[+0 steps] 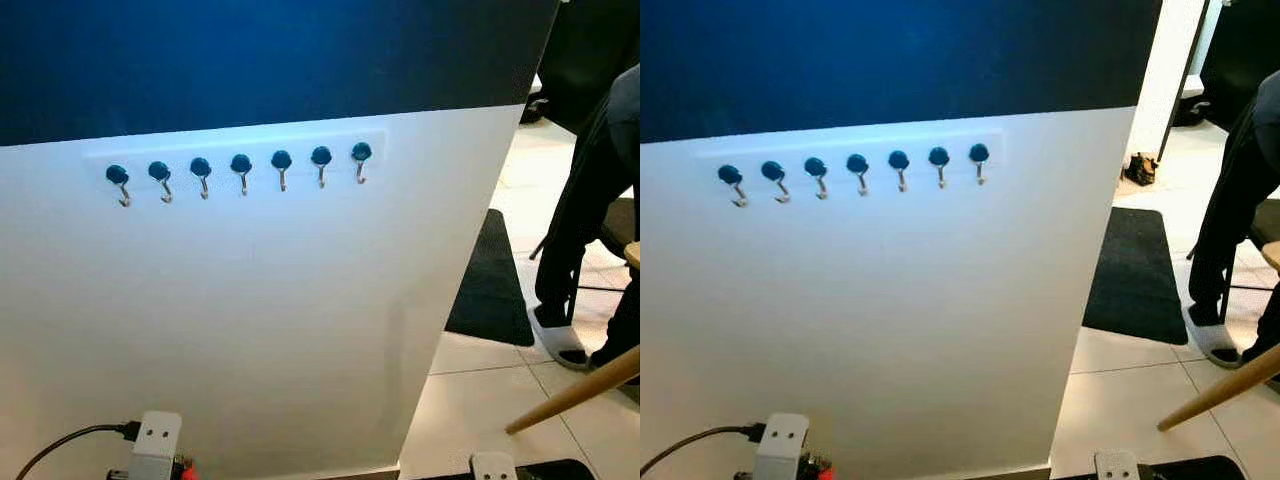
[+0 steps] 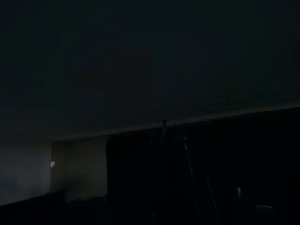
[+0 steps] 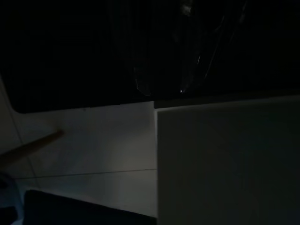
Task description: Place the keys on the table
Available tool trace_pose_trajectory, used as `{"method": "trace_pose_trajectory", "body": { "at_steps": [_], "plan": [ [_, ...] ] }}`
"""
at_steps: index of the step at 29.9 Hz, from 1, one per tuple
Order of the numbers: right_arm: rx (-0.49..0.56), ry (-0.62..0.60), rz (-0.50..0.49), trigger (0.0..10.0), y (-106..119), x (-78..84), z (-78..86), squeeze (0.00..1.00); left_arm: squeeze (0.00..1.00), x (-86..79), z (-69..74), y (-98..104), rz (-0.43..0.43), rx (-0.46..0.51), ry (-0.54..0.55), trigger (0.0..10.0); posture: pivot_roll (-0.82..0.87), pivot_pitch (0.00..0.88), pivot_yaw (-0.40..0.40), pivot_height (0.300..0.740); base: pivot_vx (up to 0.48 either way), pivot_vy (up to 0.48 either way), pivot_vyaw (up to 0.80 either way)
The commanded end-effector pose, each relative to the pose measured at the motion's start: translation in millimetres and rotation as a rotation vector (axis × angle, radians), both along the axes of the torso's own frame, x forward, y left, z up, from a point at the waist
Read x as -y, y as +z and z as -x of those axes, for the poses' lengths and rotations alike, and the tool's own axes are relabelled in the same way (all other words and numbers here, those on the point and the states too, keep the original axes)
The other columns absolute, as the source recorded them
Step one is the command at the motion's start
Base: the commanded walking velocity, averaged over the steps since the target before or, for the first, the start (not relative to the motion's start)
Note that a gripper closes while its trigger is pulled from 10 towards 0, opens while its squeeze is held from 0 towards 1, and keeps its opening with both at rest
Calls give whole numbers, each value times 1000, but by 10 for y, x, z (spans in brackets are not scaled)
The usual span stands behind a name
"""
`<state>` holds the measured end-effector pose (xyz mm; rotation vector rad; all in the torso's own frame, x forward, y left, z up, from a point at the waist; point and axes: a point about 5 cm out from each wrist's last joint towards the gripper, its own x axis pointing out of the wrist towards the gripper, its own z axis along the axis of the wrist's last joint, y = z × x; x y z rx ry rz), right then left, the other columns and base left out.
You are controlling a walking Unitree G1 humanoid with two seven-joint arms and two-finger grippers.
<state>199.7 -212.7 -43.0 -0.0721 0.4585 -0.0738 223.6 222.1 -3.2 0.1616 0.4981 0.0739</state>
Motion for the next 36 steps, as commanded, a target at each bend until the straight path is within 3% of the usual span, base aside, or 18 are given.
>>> {"method": "trace_pose_trajectory", "body": {
  "at_steps": [1, 5, 11, 16, 36],
  "plan": [
    [-41, -12, -25, 10000, -85, -64, 82, 0, 0, -120, 34, -16, -36, -13, 5, 10000, 111, 109, 62, 740, 0, 0, 0],
    [-87, 32, 7, 10000, -126, -99, 70, 0, 0, -182, 59, -76, -30, -28, 63, 10000, 85, 70, 71, 740, 0, 0, 0],
    [-75, 17, 18, 10000, -83, -8, 15, 0, 0, -80, 66, -113, -23, -35, 36, 10000, 79, 65, 76, 740, 0, 0, 0],
    [-74, -10, 32, 10000, -72, 96, 28, 0, 0, 4, -11, -86, -14, -20, 6, 10000, 69, 55, 76, 740, 0, 0, 0],
    [-75, -1, 33, 10000, -101, 67, 80, 0, 0, 15, -109, -53, -20, 1, -30, 10000, 54, 73, 84, 740, 0, 0, 0]
  ]
}}
